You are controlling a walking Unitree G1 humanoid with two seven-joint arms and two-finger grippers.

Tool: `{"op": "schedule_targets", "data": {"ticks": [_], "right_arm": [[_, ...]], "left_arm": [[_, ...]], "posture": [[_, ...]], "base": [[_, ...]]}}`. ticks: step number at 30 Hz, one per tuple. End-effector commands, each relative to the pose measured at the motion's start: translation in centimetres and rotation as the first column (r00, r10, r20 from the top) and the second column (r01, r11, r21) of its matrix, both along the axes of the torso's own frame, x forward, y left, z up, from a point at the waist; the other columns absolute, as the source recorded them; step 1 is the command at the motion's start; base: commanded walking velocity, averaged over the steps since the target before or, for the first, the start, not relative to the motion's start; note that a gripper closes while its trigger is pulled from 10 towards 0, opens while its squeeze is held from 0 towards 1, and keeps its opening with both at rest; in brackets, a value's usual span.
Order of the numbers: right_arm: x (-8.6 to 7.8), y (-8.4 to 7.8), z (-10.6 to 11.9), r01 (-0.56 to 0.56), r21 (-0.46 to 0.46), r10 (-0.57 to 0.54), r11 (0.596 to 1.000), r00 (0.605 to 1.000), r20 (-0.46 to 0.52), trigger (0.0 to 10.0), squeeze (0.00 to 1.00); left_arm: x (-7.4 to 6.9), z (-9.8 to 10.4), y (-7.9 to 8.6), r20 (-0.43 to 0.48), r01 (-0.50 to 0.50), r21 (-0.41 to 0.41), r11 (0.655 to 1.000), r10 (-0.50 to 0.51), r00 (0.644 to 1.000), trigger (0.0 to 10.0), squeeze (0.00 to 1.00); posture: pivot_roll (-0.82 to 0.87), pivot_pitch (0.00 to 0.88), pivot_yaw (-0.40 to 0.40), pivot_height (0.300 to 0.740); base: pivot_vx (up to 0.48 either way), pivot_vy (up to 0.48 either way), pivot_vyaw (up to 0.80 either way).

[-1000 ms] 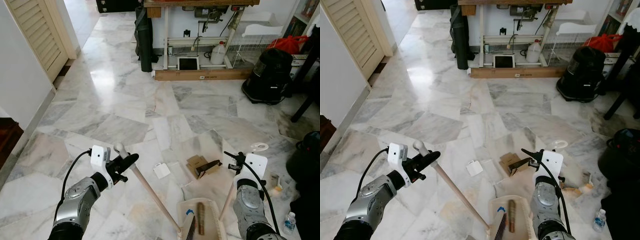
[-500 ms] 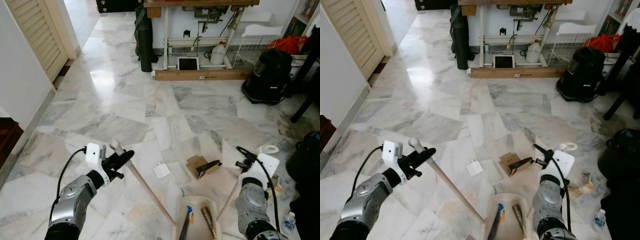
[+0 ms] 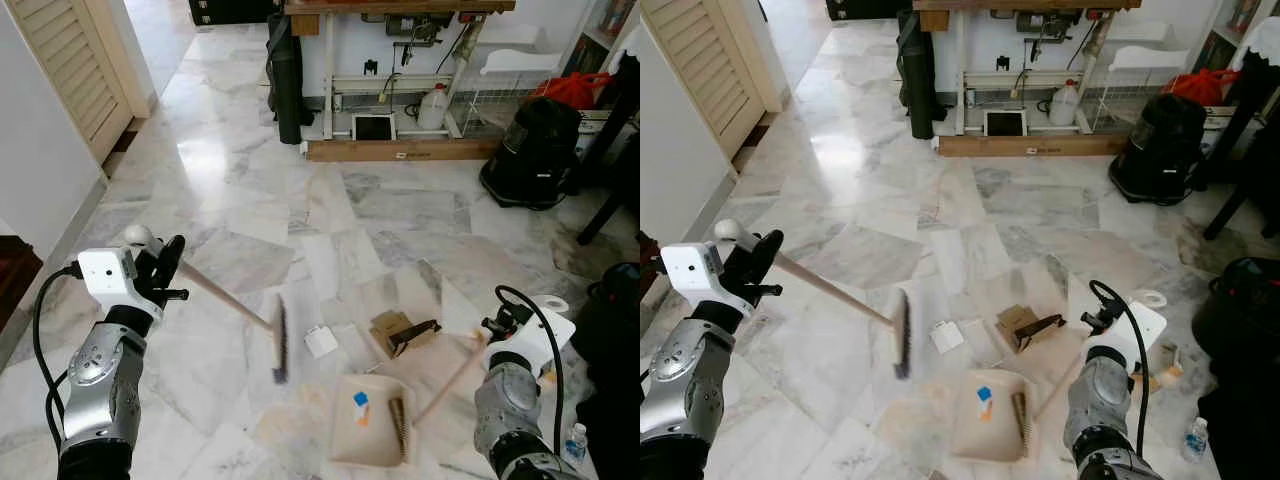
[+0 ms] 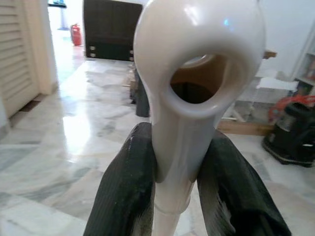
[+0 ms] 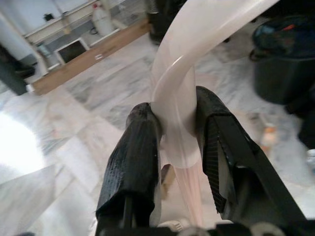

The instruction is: Sweep floor

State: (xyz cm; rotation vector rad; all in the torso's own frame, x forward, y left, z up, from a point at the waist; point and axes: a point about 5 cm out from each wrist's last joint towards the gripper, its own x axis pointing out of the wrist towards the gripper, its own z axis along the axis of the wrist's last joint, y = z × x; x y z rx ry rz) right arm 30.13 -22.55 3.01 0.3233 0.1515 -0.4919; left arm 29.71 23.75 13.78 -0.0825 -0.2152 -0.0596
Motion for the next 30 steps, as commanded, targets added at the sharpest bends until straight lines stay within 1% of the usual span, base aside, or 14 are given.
{"op": "schedule_targets", "data": {"ticks": [1,2,3,6,7,12,16,19,20,24,27,30], "right_arm": [[0.5,1.4,0.0,-0.038,0.07,0.037,0.997,0.999,0.014,10.0,0.0],[0.6,1.6,0.0,-0.046,0.073,0.045,0.996,0.999,0.019,10.0,0.0],[0.9,2.1,0.3,-0.056,0.088,0.053,0.995,0.998,0.042,10.0,0.0],[1.3,2.7,0.6,-0.069,0.106,0.063,0.992,0.996,0.061,10.0,0.0],[1.5,3.0,0.8,-0.08,0.113,0.072,0.99,0.995,0.073,10.0,0.0],[2.0,3.5,1.2,-0.113,0.12,0.102,0.986,0.991,0.089,10.0,0.0],[2.3,3.6,1.7,-0.129,0.117,0.116,0.985,0.987,0.111,10.0,0.0],[2.5,3.4,1.9,-0.13,0.119,0.116,0.984,0.986,0.121,10.0,0.0],[2.6,3.3,2.2,-0.135,0.12,0.119,0.984,0.984,0.134,10.0,0.0],[2.9,3.3,2.5,-0.15,0.123,0.13,0.981,0.979,0.158,10.0,0.0],[3.1,3.5,2.8,-0.167,0.128,0.143,0.978,0.974,0.175,10.0,0.0],[3.2,3.6,3.0,-0.178,0.122,0.154,0.976,0.971,0.182,10.0,0.0]], "left_arm": [[-0.4,-0.7,-0.5,-0.009,-0.03,0.036,0.999,0.031,0.999,10.0,0.0],[-0.4,-1.0,-0.6,-0.015,-0.041,0.037,0.998,0.041,0.999,10.0,0.0],[-0.6,-1.7,-0.5,-0.037,-0.082,0.07,0.994,0.085,0.996,10.0,0.0],[-0.6,-2.2,-0.3,-0.051,-0.118,0.065,0.991,0.121,0.991,10.0,0.0],[-0.6,-2.2,-0.2,-0.042,-0.137,0.079,0.987,0.141,0.989,10.0,0.0],[-0.7,-2.1,-0.2,-0.018,-0.186,0.096,0.978,0.188,0.982,10.0,0.0],[-0.9,-2.4,-0.8,-0.009,-0.201,0.101,0.974,0.203,0.979,10.0,0.0],[-0.9,-2.6,-1.1,-0.004,-0.214,0.119,0.97,0.216,0.976,10.0,0.0],[-0.9,-2.8,-1.3,-0.002,-0.22,0.14,0.965,0.222,0.975,10.0,0.0],[-0.9,-3.2,-1.6,0.0,-0.231,0.17,0.958,0.234,0.972,10.0,0.0],[-1.0,-3.3,-1.9,0.004,-0.231,0.168,0.958,0.234,0.972,10.0,0.0],[-1.1,-3.4,-2.2,0.009,-0.225,0.149,0.963,0.227,0.974,10.0,0.0]], "posture": [[0.05,0.0,0.026,0.74],[0.05,0.0,0.025,0.74],[0.05,0.0,0.024,0.74],[0.06,0.0,0.025,0.74],[0.07,0.0,0.023,0.74],[0.08,0.0,0.004,0.74],[0.07,0.0,-0.004,0.74],[0.06,0.0,-0.013,0.74],[0.06,0.0,-0.016,0.74],[0.05,0.0,-0.019,0.74],[0.05,0.0,-0.027,0.74],[0.05,0.0,-0.034,0.74]], "base": [[0.0,0.0,0.0],[0.0,0.0,0.0],[0.0,0.0,0.0],[0.0,0.0,0.0],[0.0,0.0,0.0],[0.0,0.0,0.0],[0.0,0.0,0.0],[0.0,0.0,0.0],[0.0,0.0,0.0],[0.0,0.0,0.0],[0.0,0.0,0.0],[0.0,0.0,0.0]]}}
